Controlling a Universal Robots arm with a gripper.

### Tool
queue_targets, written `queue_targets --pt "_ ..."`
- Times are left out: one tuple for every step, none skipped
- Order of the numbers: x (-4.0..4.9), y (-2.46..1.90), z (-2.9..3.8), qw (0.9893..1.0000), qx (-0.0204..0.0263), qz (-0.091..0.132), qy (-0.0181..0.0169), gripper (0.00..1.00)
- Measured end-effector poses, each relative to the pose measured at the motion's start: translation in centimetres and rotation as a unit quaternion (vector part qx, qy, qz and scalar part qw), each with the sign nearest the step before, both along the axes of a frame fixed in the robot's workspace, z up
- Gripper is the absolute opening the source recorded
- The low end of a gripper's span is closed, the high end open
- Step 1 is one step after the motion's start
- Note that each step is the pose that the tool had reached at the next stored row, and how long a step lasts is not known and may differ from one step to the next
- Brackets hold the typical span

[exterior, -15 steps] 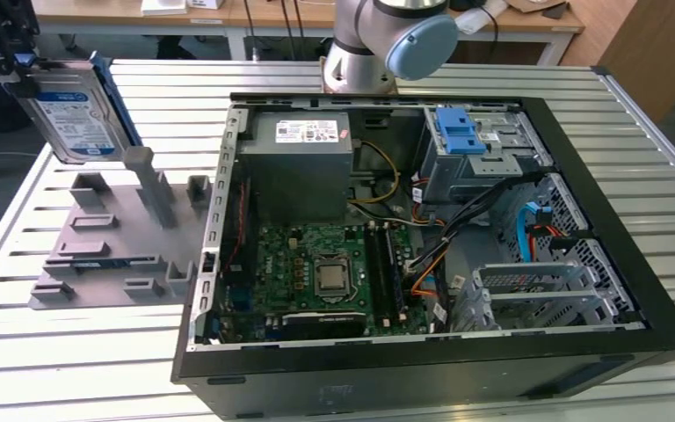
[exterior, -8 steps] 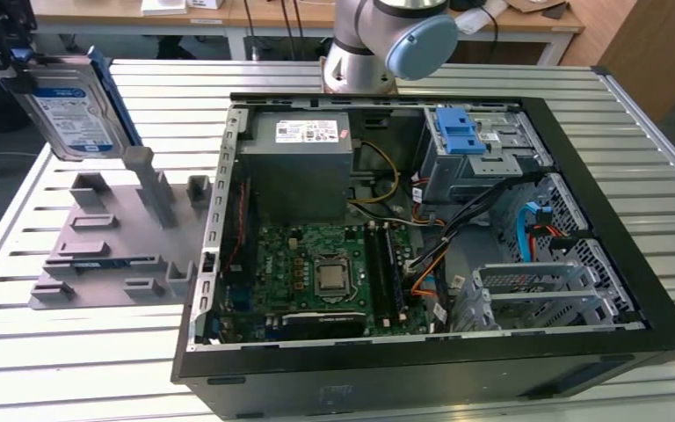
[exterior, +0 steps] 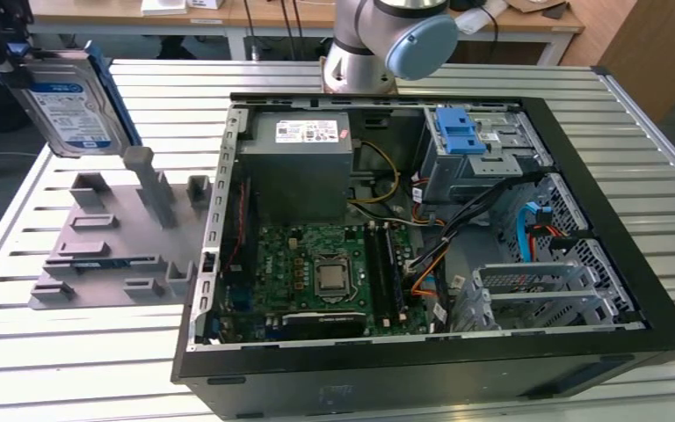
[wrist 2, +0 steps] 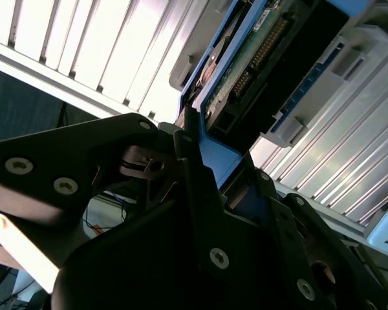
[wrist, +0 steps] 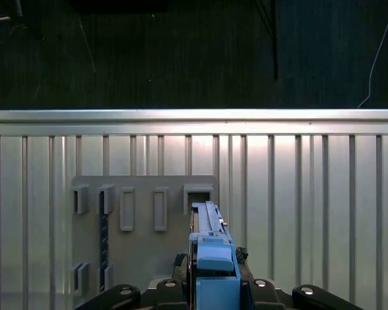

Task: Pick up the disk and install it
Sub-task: 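Pick up the disk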

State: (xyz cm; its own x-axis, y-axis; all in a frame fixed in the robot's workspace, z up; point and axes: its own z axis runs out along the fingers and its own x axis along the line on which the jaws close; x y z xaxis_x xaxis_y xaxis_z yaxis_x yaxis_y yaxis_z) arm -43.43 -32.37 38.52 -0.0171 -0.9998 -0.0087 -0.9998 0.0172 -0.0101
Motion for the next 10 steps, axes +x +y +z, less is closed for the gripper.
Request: queue_targets --pt "0.0 0.0 0.08 1.0 0.0 0.0 0.0 0.36" --pt "0.0 0.0 0.16 1.0 0.0001 0.0 0.0 0.36" --pt "0.0 0.0 0.24 1.0 0.0001 0.0 0.0 0.36" --pt "0.0 0.0 0.33 1.0 0.0001 0.0 0.0 0.36" --pt "0.0 0.0 0.4 1.0 0.0002 0.0 0.0 0.36" --pt "0.0 0.0 0.48 1.0 0.0002 0.0 0.0 0.36" --pt "0.0 0.0 0.57 1.0 0.0002 0.0 0.0 0.36" --pt "0.0 0.0 0.64 1.0 0.0003 0.0 0.0 0.36" --pt "0.0 0.0 0.71 1.0 0.0003 0.0 -0.0001 0.36" --pt "0.0 0.0 0.8 1.0 0.0003 0.0 0.0 0.36"
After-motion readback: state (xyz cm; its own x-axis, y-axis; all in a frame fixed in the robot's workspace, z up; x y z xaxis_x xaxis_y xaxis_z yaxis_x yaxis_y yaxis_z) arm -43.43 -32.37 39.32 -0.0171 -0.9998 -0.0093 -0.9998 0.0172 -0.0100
